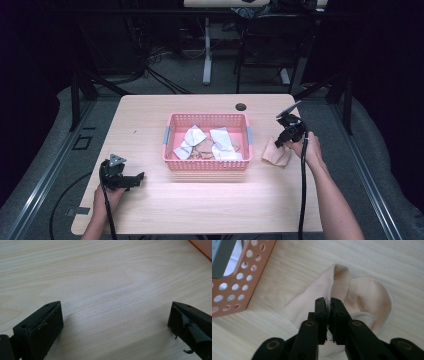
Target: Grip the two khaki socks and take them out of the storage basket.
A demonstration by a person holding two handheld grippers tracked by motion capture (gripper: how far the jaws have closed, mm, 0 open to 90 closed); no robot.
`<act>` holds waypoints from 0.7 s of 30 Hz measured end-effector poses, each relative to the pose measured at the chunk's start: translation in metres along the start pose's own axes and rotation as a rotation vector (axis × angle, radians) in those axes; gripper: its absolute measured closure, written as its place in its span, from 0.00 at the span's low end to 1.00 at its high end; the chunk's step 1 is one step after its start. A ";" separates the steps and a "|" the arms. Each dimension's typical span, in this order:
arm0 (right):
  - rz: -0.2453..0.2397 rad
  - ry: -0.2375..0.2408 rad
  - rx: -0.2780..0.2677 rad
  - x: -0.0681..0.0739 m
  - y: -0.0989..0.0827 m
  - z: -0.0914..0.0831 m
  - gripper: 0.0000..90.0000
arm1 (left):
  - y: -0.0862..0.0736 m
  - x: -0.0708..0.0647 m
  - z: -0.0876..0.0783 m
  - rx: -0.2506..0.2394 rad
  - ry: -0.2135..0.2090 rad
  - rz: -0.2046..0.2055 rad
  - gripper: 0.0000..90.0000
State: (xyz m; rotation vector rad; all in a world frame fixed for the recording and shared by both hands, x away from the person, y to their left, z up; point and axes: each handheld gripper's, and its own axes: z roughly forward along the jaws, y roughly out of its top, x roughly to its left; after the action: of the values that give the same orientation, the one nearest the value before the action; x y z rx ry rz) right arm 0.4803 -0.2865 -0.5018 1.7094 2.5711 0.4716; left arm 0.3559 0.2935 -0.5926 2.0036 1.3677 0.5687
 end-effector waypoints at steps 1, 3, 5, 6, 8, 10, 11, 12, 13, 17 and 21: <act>0.001 -0.001 0.000 0.000 0.000 -0.001 0.83 | 0.000 0.000 0.000 0.000 0.000 -0.001 0.00; 0.019 -0.003 -0.031 0.000 -0.003 -0.002 0.72 | 0.000 0.000 0.000 0.000 0.000 0.000 0.00; 0.020 -0.001 -0.045 0.000 -0.004 -0.006 0.57 | 0.000 0.000 0.000 0.000 0.000 -0.001 0.00; 0.014 -0.009 -0.044 0.000 -0.006 -0.010 0.54 | 0.000 0.000 0.000 0.000 0.000 0.000 0.00; 0.007 -0.008 -0.053 0.001 -0.009 -0.017 0.43 | 0.000 0.000 0.000 0.000 0.000 0.000 0.00; -0.008 -0.007 -0.065 0.002 -0.013 -0.024 0.34 | 0.000 0.000 0.000 0.000 0.000 -0.001 0.00; -0.001 -0.009 -0.080 0.004 -0.016 -0.026 0.31 | 0.000 0.000 0.000 0.000 0.000 -0.001 0.00; -0.013 -0.011 -0.081 0.005 -0.020 -0.030 0.28 | 0.000 0.000 0.000 -0.001 0.000 -0.001 0.00; -0.016 -0.001 -0.084 0.005 -0.023 -0.034 0.24 | 0.000 0.000 0.000 -0.001 0.000 -0.001 0.00; -0.018 0.009 -0.140 0.007 -0.042 -0.045 0.16 | 0.000 0.000 0.000 0.002 -0.001 0.003 0.00; -0.036 0.011 -0.135 0.004 -0.065 -0.051 0.11 | 0.000 0.000 0.000 0.002 0.000 0.003 0.00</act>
State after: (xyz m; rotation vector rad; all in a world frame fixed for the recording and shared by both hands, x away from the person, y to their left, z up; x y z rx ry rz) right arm 0.4108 -0.3180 -0.4693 1.6195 2.5086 0.6384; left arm 0.3559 0.2937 -0.5925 2.0077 1.3664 0.5683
